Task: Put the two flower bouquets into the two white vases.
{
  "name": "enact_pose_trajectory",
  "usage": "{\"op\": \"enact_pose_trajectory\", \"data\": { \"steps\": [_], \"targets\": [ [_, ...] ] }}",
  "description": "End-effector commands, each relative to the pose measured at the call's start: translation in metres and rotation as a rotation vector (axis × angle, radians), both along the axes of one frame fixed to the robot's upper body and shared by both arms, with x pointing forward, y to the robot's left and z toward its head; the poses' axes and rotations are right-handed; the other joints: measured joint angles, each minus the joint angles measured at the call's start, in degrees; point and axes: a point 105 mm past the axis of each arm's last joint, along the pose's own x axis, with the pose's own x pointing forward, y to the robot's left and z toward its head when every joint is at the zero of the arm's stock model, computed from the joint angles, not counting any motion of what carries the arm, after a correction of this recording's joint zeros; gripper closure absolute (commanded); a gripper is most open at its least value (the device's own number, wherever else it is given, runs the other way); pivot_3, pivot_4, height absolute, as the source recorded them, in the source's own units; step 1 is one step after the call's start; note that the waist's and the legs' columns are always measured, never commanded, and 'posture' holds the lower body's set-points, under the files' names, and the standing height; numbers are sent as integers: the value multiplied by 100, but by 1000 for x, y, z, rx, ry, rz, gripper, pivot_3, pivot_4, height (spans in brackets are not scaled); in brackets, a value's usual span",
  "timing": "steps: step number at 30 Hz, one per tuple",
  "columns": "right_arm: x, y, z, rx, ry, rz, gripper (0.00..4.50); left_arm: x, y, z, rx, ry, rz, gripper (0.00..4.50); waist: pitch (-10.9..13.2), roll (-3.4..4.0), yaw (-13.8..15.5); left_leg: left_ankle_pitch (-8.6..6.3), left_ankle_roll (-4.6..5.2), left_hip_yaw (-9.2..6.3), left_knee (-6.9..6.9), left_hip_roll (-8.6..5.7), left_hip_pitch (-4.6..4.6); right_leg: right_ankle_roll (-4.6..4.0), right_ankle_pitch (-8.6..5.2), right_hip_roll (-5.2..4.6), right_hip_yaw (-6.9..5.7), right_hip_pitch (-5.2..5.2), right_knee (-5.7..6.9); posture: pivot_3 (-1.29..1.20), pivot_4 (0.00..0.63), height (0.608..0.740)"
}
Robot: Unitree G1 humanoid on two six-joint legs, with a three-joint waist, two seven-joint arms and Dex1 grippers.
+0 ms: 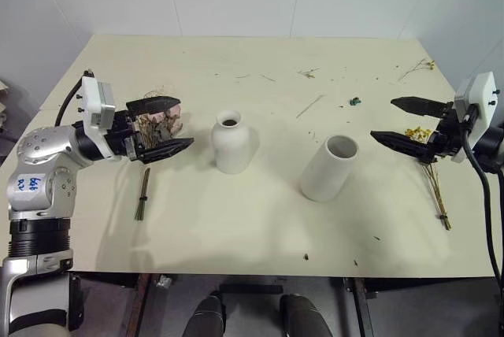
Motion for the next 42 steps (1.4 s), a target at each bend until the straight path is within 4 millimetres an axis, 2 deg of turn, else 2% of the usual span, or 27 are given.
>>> {"op": "enact_pose_trajectory", "data": {
  "steps": [1,3,5,8,11,15,22,27,34,37,42],
  "targets": [
    [1,-11,13,-23,-33,-55,15,-8,-8,14,-3,-59,-45,0,0,0,-1,0,0,0,0,0,0,0,0,0,0,0,0,0,150,740],
    [4,-21,11,-32,-24,-103,15,-7,-10,13,-3,-59,-50,0,0,0,7,0,1,0,-2,1,0,0,0,1,0,0,0,0,150,740],
    [12,-41,7,-65,16,-224,15,-8,-15,16,-22,-58,-70,0,0,0,9,-1,1,0,-1,-1,-1,0,0,0,0,0,-2,0,150,740],
    [17,-79,-5,-144,160,-418,15,-11,-20,18,-14,-42,-108,0,0,0,13,-1,1,1,2,-2,-3,1,1,-2,1,0,-3,0,150,740],
    [13,-104,-15,-171,307,-519,15,-16,-25,22,20,-46,-145,0,1,1,7,-2,1,1,-1,-1,-4,-1,-1,-1,0,-1,-7,0,150,740],
    [9,-122,-30,-180,493,-594,15,-22,-32,33,62,-69,-194,0,1,2,-30,-7,-2,7,-2,0,-4,-1,-1,0,3,-1,-14,0,150,740],
    [19,-125,-65,-277,706,-661,15,-27,-45,41,79,-57,-259,0,2,4,-129,-10,-6,13,-3,0,-4,4,-4,0,6,-4,-14,0,150,740],
    [34,-121,-83,-293,758,-705,15,-27,-43,30,59,-19,-257,0,2,6,-169,-10,-8,13,-5,1,-5,4,-4,1,8,-9,-11,0,150,740],
    [36,-123,-103,-341,809,-717,15,-37,-49,33,61,-31,-275,0,3,6,-130,-6,-14,13,0,-1,-26,7,-5,0,9,-27,-11,0,150,740],
    [38,-123,-106,-348,810,-720,647,-38,-51,36,63,-44,-282,0,2,5,-140,-7,-14,13,6,0,-19,8,-4,2,9,-17,-9,0,150,740],
    [40,-119,-106,-326,806,-709,2261,-37,-55,41,65,-66,-296,0,2,4,-138,-10,-9,13,33,-3,-6,21,8,1,10,11,-10,0,150,740]
  ]
}}
